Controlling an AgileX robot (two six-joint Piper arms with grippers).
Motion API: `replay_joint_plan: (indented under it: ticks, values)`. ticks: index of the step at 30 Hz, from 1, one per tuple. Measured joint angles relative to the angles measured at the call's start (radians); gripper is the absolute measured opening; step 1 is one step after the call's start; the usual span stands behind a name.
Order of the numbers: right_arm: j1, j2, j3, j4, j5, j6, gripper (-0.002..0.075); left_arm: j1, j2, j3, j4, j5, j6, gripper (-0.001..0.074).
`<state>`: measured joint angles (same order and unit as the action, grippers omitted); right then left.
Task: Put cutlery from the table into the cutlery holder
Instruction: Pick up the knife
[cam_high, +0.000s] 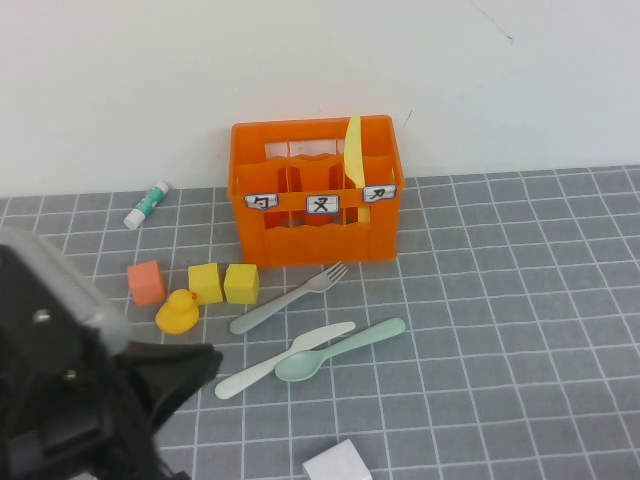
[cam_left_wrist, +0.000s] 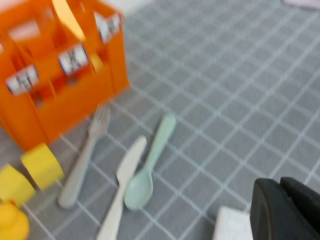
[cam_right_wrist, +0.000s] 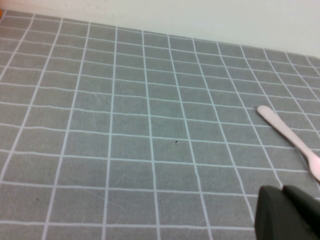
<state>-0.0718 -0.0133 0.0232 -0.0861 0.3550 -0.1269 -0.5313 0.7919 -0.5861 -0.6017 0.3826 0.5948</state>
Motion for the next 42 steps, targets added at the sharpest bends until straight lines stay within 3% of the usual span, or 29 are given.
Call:
replay_joint_plan:
  ticks: [15, 28, 38, 42]
  values:
    - [0.0, 0.0, 0.0, 0.0, 0.0, 0.0, -0.0003, 0.0, -0.18, 0.0, 0.091, -0.009, -0.005, 0.0]
    - [0.0, 0.0, 0.0, 0.0, 0.0, 0.0, -0.0003, 0.0, -0.18, 0.002, 0.212, 0.12, -0.265, 0.0]
    - [0.0, 0.0, 0.0, 0.0, 0.0, 0.0, -0.0003, 0.0, -0.087, 0.004, 0.098, -0.046, -0.253, 0.0]
    - [0.0, 0.0, 0.0, 0.0, 0.0, 0.0, -0.0003, 0.0, 0.042, -0.037, 0.12, 0.003, -0.156, 0.0]
